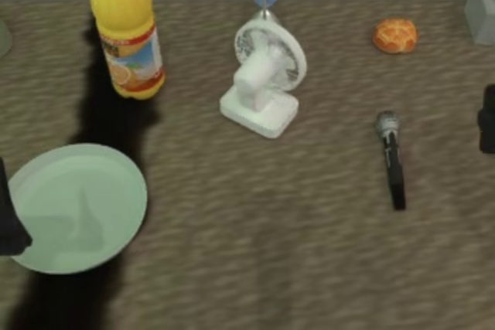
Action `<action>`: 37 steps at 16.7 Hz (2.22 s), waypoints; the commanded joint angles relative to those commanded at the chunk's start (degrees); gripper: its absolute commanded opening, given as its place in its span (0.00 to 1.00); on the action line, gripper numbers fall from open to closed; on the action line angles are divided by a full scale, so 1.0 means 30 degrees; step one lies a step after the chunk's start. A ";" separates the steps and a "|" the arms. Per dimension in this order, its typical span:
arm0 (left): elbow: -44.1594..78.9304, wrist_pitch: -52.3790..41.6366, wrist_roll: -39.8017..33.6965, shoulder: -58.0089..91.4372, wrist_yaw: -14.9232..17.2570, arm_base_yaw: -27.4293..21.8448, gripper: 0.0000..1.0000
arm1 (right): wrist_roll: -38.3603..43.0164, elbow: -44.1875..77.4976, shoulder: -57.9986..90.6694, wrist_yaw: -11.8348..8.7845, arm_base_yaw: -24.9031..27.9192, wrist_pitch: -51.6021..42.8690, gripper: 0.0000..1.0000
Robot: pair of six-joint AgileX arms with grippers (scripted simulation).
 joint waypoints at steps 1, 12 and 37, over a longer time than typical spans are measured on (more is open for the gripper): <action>0.0000 0.0000 0.0000 0.0000 0.0000 0.0000 1.00 | 0.0331 0.1340 0.2016 0.0004 0.0311 -0.0914 1.00; 0.0000 0.0000 0.0000 0.0000 0.0000 0.0000 1.00 | 0.3016 1.2393 1.6775 -0.0053 0.2806 -0.7760 1.00; 0.0000 0.0000 0.0000 0.0000 0.0000 0.0000 1.00 | 0.3251 1.0833 2.1362 -0.0021 0.2988 -0.2058 0.77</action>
